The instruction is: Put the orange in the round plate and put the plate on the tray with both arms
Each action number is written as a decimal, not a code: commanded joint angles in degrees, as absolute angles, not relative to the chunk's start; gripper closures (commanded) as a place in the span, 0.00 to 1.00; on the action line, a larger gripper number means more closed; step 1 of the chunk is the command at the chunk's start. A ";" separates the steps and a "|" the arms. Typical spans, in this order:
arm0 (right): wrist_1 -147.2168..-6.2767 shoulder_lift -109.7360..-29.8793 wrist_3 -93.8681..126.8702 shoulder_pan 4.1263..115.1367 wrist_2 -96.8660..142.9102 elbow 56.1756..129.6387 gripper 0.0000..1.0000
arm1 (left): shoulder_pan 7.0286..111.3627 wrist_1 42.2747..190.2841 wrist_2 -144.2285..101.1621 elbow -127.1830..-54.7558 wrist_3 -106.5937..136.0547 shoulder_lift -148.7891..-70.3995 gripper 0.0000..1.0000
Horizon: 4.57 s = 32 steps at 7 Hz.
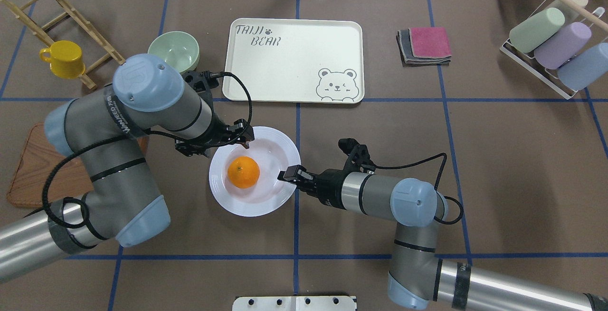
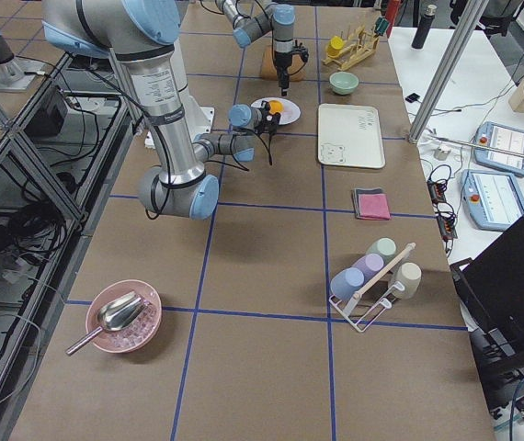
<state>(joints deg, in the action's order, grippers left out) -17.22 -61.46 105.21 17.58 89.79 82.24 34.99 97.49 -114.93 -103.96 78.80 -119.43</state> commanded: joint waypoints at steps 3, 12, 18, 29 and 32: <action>-15.47 -60.56 106.60 18.62 89.12 82.79 1.00 | 46.48 97.29 -122.78 -111.08 67.87 -111.90 0.08; -21.64 -49.33 126.46 26.54 62.67 68.99 1.00 | 54.23 97.38 -121.91 -110.66 49.57 -104.15 0.08; -32.67 -47.29 126.74 26.37 60.82 66.88 0.99 | 54.23 97.38 -121.90 -110.57 49.57 -103.89 0.08; -81.30 -68.86 44.83 59.46 118.21 105.86 0.00 | 66.32 98.00 -122.70 -110.57 17.24 -90.12 0.03; -103.15 -73.45 11.80 74.05 127.48 108.63 0.00 | 78.00 98.00 -124.35 -103.57 -3.90 -86.13 0.02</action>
<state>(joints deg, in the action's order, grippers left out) -96.69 -71.04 20.00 68.51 122.89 108.06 73.00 97.98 -123.14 -107.11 4.02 -87.01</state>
